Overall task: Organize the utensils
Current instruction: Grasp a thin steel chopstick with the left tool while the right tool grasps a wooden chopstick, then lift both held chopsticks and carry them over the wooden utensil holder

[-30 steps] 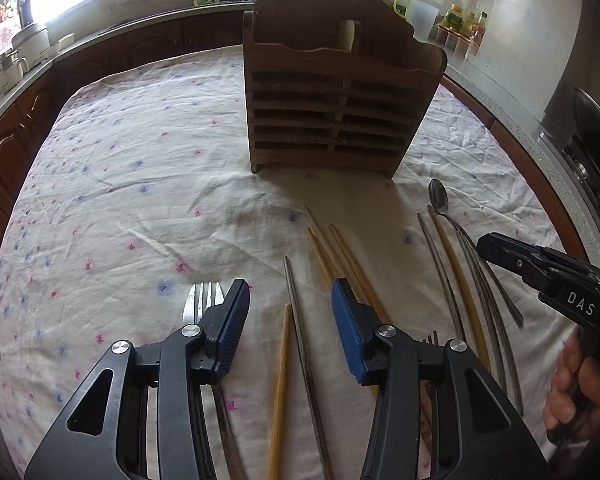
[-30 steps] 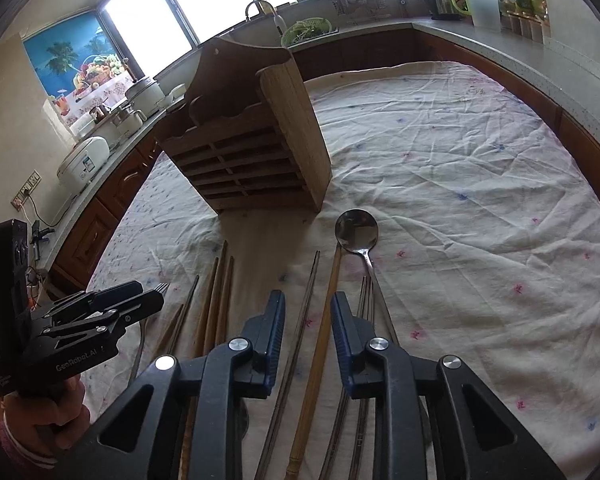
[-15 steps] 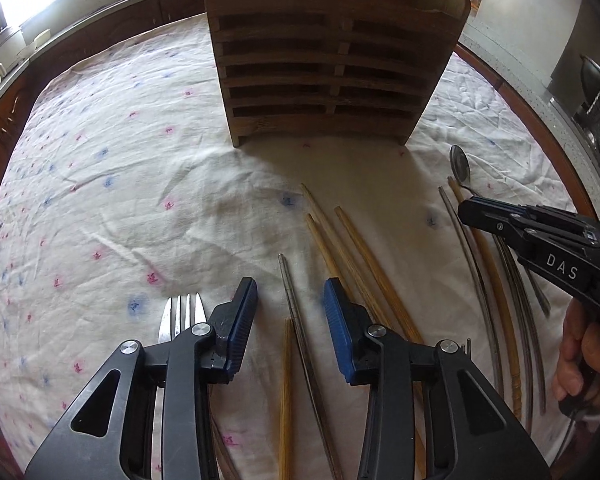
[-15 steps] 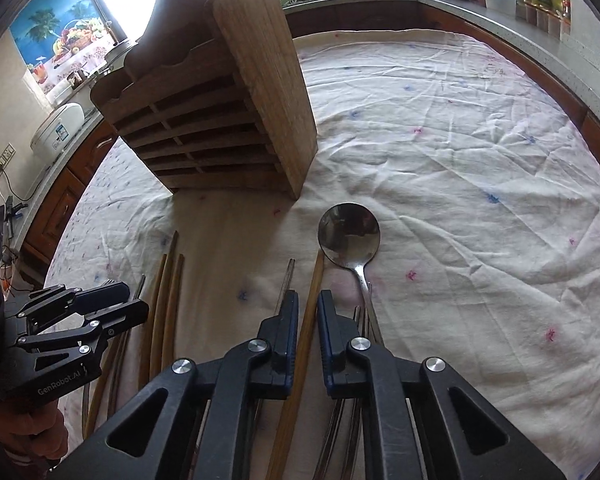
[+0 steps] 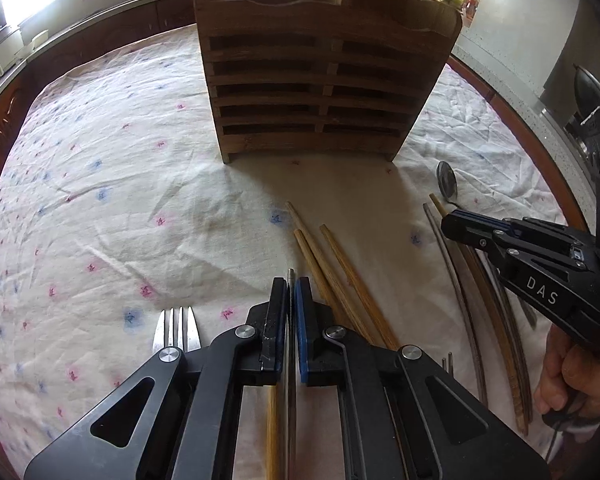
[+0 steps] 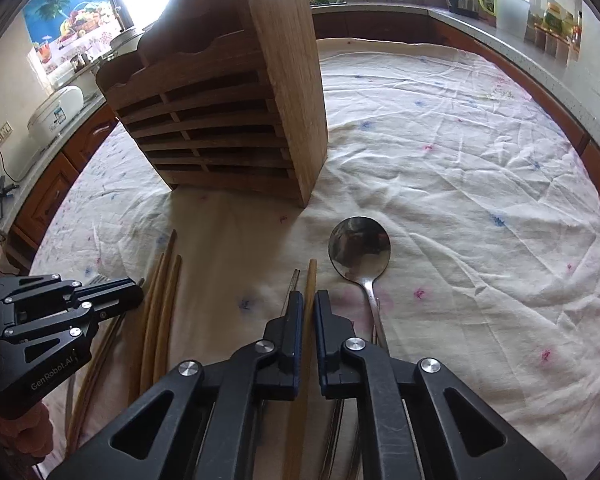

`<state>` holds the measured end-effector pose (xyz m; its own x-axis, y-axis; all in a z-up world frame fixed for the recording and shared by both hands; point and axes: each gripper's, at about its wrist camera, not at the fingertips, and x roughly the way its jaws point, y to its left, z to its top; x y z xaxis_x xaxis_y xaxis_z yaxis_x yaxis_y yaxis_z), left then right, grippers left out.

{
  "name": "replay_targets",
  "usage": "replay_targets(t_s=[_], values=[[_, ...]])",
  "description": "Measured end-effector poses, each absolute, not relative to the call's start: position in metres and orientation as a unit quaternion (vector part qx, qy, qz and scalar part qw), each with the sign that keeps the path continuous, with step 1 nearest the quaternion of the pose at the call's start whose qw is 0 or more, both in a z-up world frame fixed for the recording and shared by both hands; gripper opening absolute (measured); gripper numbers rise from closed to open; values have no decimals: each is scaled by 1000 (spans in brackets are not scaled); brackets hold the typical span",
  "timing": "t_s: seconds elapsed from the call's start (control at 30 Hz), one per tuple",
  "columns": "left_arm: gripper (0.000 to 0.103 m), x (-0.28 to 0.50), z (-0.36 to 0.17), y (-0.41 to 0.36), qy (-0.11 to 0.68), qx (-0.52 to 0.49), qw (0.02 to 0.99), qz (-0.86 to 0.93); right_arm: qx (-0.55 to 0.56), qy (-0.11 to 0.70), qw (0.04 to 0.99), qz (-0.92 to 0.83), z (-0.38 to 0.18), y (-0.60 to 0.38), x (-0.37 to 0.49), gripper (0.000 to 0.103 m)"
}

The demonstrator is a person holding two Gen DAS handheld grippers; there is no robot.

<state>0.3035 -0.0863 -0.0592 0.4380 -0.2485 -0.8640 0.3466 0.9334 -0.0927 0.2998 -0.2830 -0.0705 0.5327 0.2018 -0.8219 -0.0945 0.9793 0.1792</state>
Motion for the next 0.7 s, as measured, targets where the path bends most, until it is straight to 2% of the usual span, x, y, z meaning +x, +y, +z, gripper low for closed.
replay_targets(t_s=[0.17,0.7], values=[[3,288,-27,-72,480,9,854,-201,81,456,880,107,-51,-285,287,5],[3,204,73,-38,374,-11,892,-253,85,375,913,136,28,-283,223,5]])
